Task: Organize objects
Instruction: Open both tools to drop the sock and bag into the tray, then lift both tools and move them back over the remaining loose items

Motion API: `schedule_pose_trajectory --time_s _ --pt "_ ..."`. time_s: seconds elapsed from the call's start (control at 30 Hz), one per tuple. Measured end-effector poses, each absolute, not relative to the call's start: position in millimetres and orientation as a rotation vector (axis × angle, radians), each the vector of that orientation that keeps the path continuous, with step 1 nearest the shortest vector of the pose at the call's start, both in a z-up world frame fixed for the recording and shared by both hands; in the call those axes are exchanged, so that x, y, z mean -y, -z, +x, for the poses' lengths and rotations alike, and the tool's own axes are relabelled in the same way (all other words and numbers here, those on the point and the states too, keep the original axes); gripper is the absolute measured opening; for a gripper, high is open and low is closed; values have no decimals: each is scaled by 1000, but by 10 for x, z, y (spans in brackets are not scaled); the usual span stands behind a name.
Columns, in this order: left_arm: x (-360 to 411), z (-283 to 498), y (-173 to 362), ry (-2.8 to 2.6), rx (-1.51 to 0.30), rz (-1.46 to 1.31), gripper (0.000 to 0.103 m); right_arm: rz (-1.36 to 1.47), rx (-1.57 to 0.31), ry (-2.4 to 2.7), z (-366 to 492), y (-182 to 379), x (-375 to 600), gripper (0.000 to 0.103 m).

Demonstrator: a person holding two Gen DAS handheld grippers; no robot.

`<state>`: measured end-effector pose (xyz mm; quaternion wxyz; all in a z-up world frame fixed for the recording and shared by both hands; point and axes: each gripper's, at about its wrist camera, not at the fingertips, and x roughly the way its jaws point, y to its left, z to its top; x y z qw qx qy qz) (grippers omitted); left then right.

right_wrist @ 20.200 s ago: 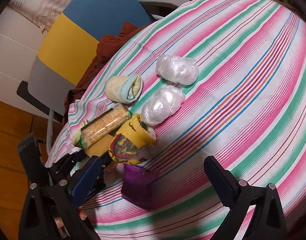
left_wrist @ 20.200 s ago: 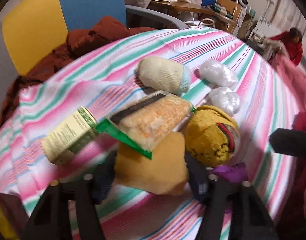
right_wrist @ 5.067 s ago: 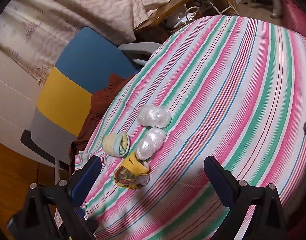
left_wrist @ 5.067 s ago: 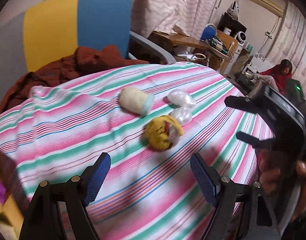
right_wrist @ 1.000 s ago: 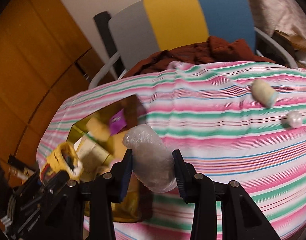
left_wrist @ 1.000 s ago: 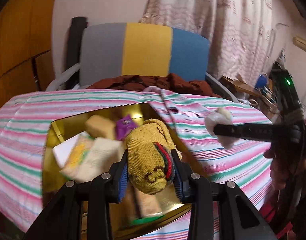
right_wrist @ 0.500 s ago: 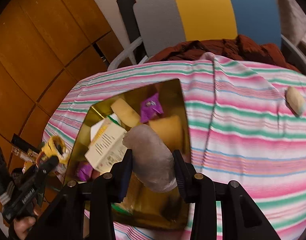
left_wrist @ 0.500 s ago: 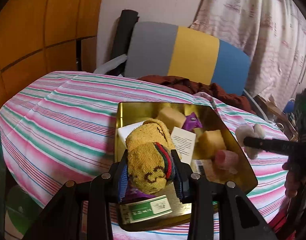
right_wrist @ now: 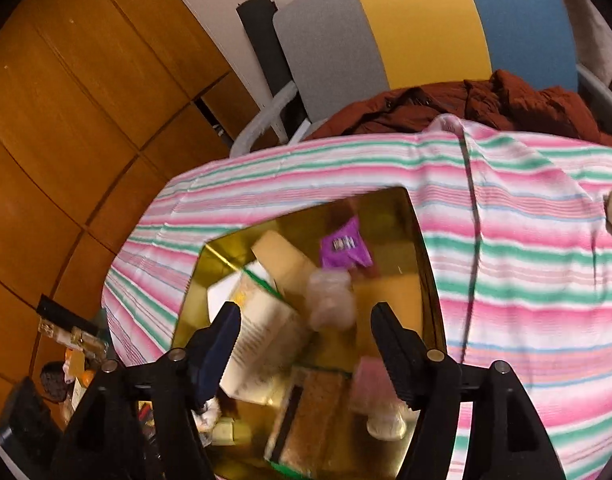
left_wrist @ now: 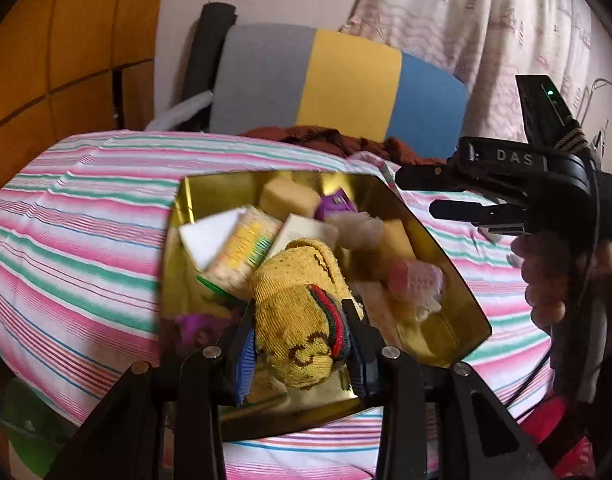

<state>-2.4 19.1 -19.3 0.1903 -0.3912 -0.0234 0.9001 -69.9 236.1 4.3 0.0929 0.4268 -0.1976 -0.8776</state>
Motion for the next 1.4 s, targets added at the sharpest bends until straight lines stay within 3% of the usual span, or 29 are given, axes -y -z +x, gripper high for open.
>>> schedule_pose_trajectory --time_s 0.2,0.27,0.33,0.37,0.8,1.4 --pt "-310 -63 336 -2504 25 -1171 46 1283 553 2624 -473 28 -2395 83" --pt "-322 -63 369 -2510 24 -1196 54 1282 544 2631 -416 29 -2397 86" --pt "-317 -78 373 -2523 12 -1203 73 1281 530 2634 -379 33 -2394 87" --pt "-314 -74 370 -2537 4 -1203 75 1282 528 2633 -355 42 -2393 89" --pt "-332 -1 235 -2614 -93 -1147 75 1306 491 2659 -162 114 -2385 92" --pt "-333 56 -72 -2707 -176 -1019 76 1297 268 2770 1 44 -2336 102"
